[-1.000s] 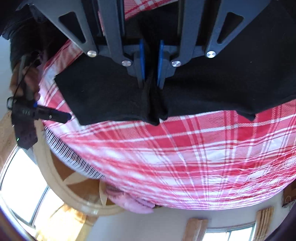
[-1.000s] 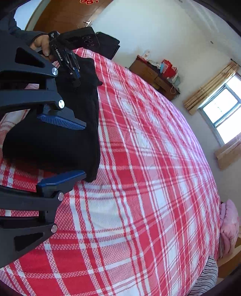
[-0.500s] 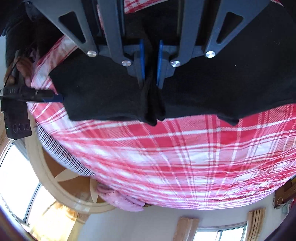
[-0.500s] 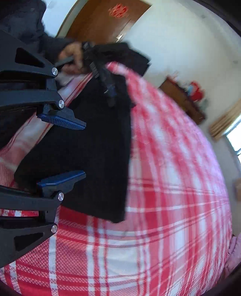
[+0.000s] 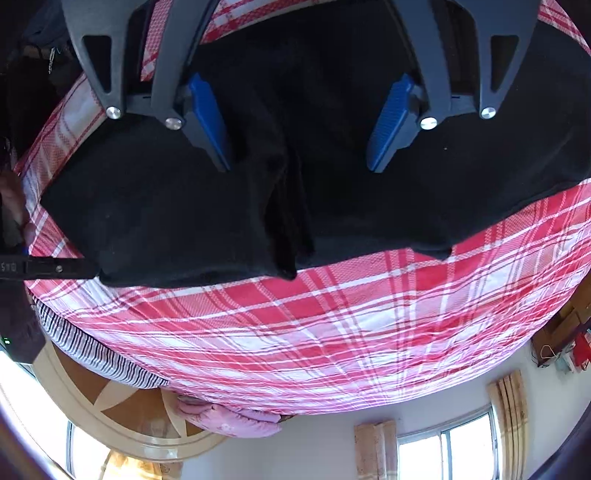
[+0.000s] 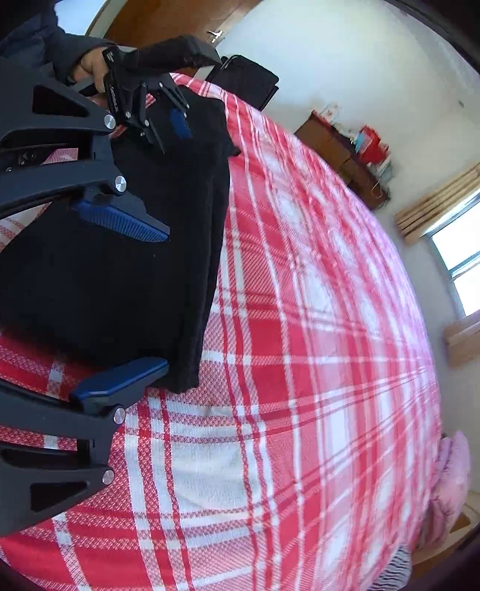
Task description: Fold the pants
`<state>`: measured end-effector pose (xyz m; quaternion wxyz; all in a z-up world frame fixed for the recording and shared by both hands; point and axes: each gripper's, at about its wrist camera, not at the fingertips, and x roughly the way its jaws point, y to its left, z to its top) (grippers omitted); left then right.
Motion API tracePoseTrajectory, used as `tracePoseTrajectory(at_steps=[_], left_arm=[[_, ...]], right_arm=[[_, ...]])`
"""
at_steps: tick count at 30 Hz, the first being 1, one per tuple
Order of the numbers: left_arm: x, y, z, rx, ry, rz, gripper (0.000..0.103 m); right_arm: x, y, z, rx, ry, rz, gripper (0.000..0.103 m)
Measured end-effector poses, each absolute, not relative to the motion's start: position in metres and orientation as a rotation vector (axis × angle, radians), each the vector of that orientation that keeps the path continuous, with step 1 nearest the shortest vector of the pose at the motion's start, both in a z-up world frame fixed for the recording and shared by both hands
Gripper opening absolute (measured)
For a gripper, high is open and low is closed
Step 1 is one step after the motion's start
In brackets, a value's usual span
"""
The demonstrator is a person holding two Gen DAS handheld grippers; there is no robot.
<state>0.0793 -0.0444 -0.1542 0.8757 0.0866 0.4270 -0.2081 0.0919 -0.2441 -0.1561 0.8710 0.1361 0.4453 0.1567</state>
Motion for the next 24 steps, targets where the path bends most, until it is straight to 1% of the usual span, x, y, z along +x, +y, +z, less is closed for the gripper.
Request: tracePoseTrajectory(at_steps=[2,5,7,9,12,14,17,20,24], left_arm=[[0.081,-0.041,-0.154,0.181,0.890,-0.413,0.089],[0.082,-0.038,-0.157,0.159,0.898,-0.410,0.092],[0.082,-0.038,-0.157,0.153,0.899,-0.409,0.092],[0.082,-0.038,-0.157,0.162,0.898,-0.412,0.092],[0.081,-0.036,-0.156,0.163,0.899,-0.417,0.093],[0.082,-0.034,-0.156,0.151,0.902,-0.419,0.095],[0.083,-0.032,-0.157,0.137,0.908,-0.417,0.095],[0.083,-0.030,-0.155,0.145,0.907,-0.419,0.095],[0.086,-0.012,-0.148,0.160,0.884,-0.358,0.095]], right_arm=[[0.086,-0.239,-0.148,0.303,0.915,0.377,0.067],[0.076,-0.221,-0.141,0.311,0.902,0.511,0.067],[0.074,-0.199,-0.149,0.255,0.934,0.553,0.067],[0.075,-0.177,-0.166,0.162,1.021,0.527,0.067],[0.066,-0.155,-0.166,0.022,0.987,0.475,0.067],[0.064,-0.149,-0.157,0.040,0.986,0.512,0.067],[0.064,-0.135,-0.144,0.079,0.927,0.602,0.067],[0.065,-0.113,-0.145,0.073,0.908,0.670,0.067],[0.071,-0.091,-0.157,0.126,0.928,0.732,0.067]])
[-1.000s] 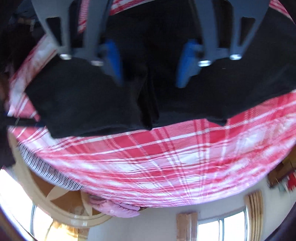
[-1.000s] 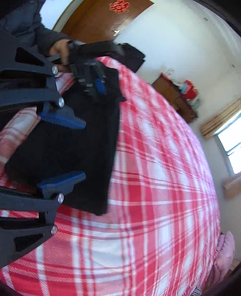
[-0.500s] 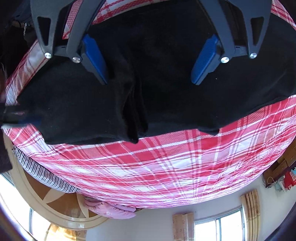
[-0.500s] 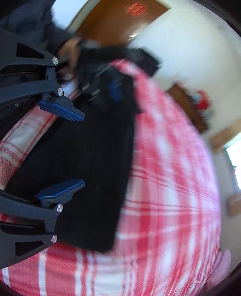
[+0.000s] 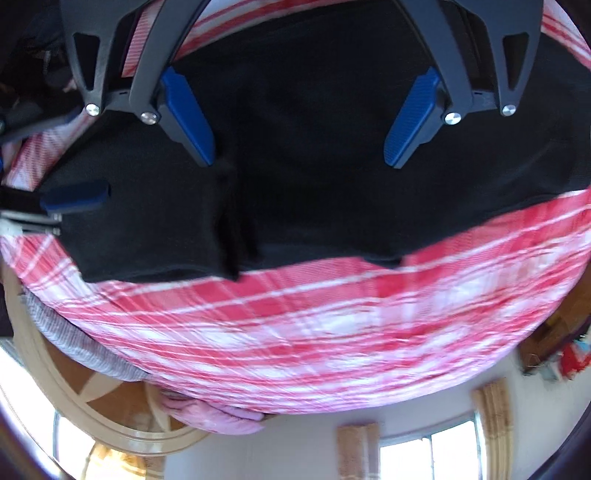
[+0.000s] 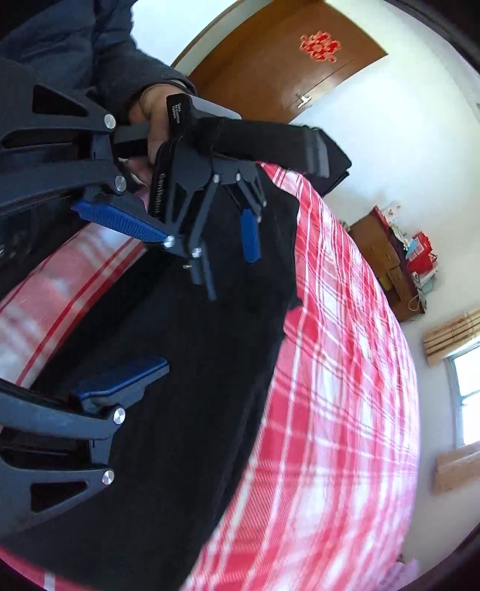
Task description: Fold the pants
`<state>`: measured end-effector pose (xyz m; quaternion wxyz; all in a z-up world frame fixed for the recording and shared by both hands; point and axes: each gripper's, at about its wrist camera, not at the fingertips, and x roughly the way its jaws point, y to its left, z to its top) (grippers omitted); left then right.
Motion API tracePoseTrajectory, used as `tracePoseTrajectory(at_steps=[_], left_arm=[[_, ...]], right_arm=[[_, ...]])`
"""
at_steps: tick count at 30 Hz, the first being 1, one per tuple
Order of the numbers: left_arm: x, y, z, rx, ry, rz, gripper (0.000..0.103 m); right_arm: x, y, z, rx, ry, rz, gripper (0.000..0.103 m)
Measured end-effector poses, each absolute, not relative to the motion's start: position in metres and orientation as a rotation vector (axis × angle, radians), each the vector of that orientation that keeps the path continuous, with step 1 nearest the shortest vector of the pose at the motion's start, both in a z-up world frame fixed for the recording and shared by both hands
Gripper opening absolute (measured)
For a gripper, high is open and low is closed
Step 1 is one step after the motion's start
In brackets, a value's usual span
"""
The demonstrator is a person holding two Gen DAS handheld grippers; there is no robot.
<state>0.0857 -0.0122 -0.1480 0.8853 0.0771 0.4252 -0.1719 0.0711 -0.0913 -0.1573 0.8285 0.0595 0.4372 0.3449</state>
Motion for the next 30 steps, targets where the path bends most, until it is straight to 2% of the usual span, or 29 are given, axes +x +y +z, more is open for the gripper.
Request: tracePoseTrajectory(at_steps=[4,11,17,23,28,30], left_arm=[[0.093,0.021,-0.140,0.156,0.854,-0.242,0.095],[0.107,0.070,-0.117,0.105,0.808,-0.136,0.095],[0.127,0.125,-0.103,0.158,0.801,0.012,0.099],[0.116,0.197,-0.134,0.133,0.883,0.123,0.099],[0.108,0.220,-0.156,0.054,0.911,0.118,0.099],[0.108,0.227,-0.157,-0.005,0.907,0.097,0.099]], right_arm=[[0.081,-0.080,-0.183,0.170,1.011,0.760,0.067],[0.080,-0.072,-0.174,0.173,0.989,0.807,0.067],[0.086,-0.030,-0.186,0.023,1.038,0.819,0.067],[0.083,-0.050,-0.163,0.088,0.946,0.815,0.067],[0.134,-0.063,-0.158,0.314,0.929,0.783,0.067],[0.158,-0.060,-0.167,0.364,0.981,0.779,0.068]])
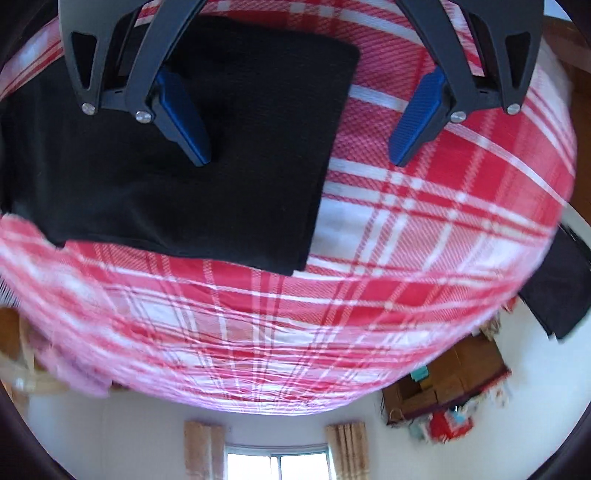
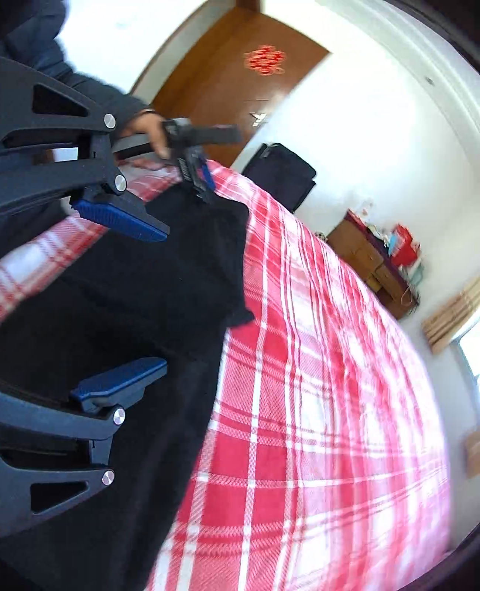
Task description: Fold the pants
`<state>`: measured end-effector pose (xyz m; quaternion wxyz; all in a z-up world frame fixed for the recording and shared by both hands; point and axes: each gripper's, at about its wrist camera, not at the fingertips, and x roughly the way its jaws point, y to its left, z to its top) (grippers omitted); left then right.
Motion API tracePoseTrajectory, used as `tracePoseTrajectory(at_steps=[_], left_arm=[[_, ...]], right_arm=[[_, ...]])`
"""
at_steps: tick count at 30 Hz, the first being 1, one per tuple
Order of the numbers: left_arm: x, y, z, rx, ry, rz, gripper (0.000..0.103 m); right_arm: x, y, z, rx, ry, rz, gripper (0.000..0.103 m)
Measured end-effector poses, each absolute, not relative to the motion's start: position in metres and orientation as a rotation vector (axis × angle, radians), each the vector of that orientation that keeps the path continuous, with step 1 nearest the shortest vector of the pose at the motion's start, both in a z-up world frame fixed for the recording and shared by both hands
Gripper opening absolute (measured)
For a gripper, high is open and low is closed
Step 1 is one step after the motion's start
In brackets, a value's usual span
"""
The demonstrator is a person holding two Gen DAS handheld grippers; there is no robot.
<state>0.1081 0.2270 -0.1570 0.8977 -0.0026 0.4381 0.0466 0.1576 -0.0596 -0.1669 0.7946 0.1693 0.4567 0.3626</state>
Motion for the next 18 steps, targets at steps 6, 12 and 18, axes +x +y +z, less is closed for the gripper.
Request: tracePoseTrajectory(at_steps=[6,12,18], left_arm=[[0.105,0.214,-0.158,0.000,0.890,-0.010,0.098],[0.104,0.217,-0.153,-0.041,0.882,-0.054,0.079],[0.105,0.232,-0.152,-0.110,0.882,-0.056,0.060]], right_arm=[[0.162,-0.072,-0.169,0.441,1.018,0.784,0.068],[0.124,-0.110,-0.146,0.398,0.951,0.709,0.068],[0.090,-0.145,-0.149,0.409,0.903,0.657,0.068]])
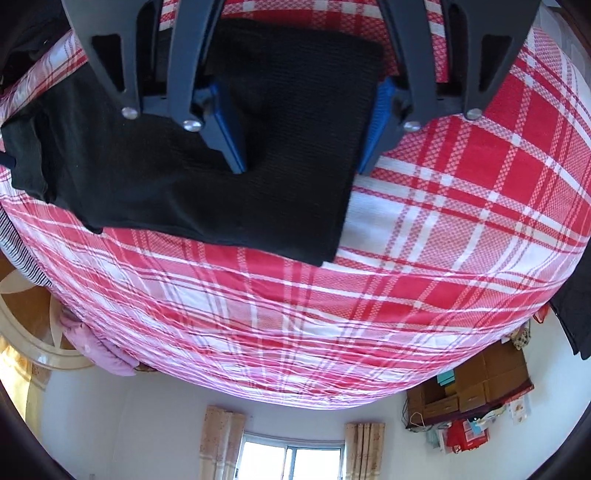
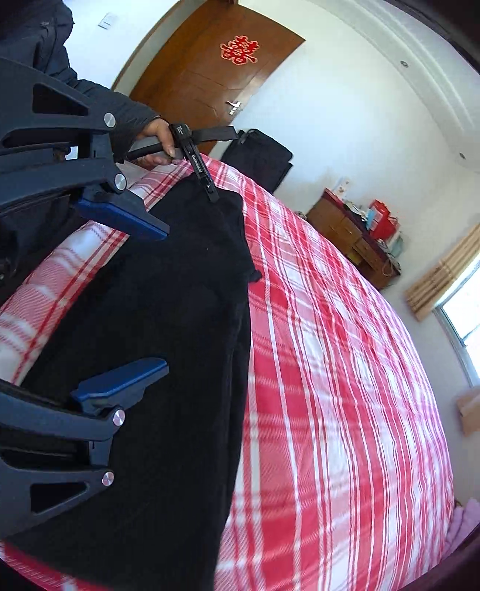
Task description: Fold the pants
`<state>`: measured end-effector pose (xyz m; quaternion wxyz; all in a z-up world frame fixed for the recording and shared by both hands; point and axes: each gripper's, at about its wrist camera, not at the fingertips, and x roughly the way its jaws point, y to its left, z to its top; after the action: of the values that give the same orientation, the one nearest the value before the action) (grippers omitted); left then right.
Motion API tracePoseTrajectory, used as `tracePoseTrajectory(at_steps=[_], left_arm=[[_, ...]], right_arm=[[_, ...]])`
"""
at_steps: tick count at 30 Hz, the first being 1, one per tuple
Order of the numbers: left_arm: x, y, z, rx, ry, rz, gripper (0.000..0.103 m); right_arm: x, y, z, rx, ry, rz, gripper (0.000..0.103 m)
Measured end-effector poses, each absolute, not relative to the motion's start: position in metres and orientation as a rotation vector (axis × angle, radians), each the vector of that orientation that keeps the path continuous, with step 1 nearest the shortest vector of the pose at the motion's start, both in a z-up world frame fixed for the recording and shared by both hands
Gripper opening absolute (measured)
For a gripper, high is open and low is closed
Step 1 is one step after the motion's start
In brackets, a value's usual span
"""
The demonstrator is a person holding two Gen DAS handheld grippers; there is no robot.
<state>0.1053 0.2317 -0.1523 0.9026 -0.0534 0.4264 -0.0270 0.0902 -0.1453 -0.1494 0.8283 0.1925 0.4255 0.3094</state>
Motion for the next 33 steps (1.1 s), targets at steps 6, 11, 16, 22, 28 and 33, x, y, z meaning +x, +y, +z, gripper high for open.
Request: tracePoseTrajectory(at_steps=[6,11,16,22,28,33], left_arm=[[0.106,0.236,-0.151,-0.155,0.894,-0.077,0.046],[0.106,0.245,-0.150,-0.281,0.910,-0.142,0.023],[0.102,0.244,-0.137,-0.308,0.886,-0.162,0.022],[0.090,0.232,-0.103,-0.367,0.834,-0.229,0.022],[0.081,0.190,-0.063,-0.368,0.780,-0.348,0.021],[0.081,0.140,-0.031,-0.303,0.741,-0.453,0.021]], right_arm=[[0.089,-0.168,-0.146,0.476,0.861,0.631,0.068],[0.092,-0.176,-0.154,0.509,0.871,0.591,0.068],[0.087,-0.187,-0.151,0.522,0.855,0.560,0.068],[0.079,-0.206,-0.141,0.504,0.841,0.505,0.068],[0.060,-0.234,-0.145,0.523,0.835,0.449,0.068],[0.052,-0.257,-0.152,0.541,0.828,0.392,0.068]])
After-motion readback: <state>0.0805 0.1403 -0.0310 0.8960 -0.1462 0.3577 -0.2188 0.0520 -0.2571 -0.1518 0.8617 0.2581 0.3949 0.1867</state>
